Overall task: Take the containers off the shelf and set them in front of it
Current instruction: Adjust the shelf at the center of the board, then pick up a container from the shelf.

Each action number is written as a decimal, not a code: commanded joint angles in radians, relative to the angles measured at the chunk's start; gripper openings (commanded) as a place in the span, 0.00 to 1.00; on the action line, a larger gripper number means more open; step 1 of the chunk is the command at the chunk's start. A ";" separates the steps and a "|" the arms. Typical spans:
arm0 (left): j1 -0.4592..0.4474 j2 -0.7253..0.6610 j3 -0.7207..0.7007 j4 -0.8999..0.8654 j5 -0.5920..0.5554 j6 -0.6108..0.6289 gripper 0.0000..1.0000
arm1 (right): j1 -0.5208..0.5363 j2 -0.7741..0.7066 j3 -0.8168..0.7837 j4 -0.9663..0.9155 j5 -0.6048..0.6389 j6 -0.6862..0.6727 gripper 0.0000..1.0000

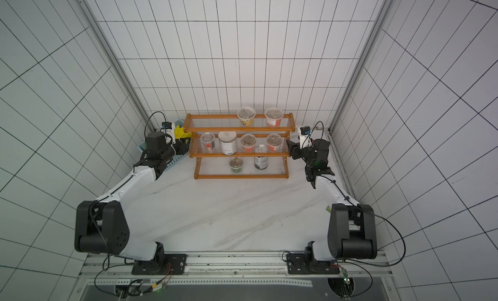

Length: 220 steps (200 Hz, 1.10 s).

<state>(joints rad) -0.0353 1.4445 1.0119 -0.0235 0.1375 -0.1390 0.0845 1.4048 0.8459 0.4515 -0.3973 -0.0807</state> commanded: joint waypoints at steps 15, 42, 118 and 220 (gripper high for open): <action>-0.025 -0.155 -0.098 -0.052 -0.039 -0.028 0.59 | -0.005 -0.133 -0.063 -0.111 0.007 0.005 0.70; -0.121 -0.247 -0.088 -0.131 -0.065 -0.017 0.69 | -0.003 -0.260 -0.094 -0.186 -0.024 0.034 0.77; -0.169 -0.360 0.016 -0.292 0.211 -0.034 0.96 | 0.012 -0.381 0.137 -0.535 -0.223 0.112 0.99; -0.082 -0.382 -0.043 -0.251 0.289 -0.117 0.99 | 0.324 -0.110 0.570 -0.778 0.068 0.163 0.99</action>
<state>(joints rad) -0.1280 1.0775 0.9813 -0.2893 0.3988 -0.2367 0.3256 1.2297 1.3193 -0.2623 -0.4709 0.0460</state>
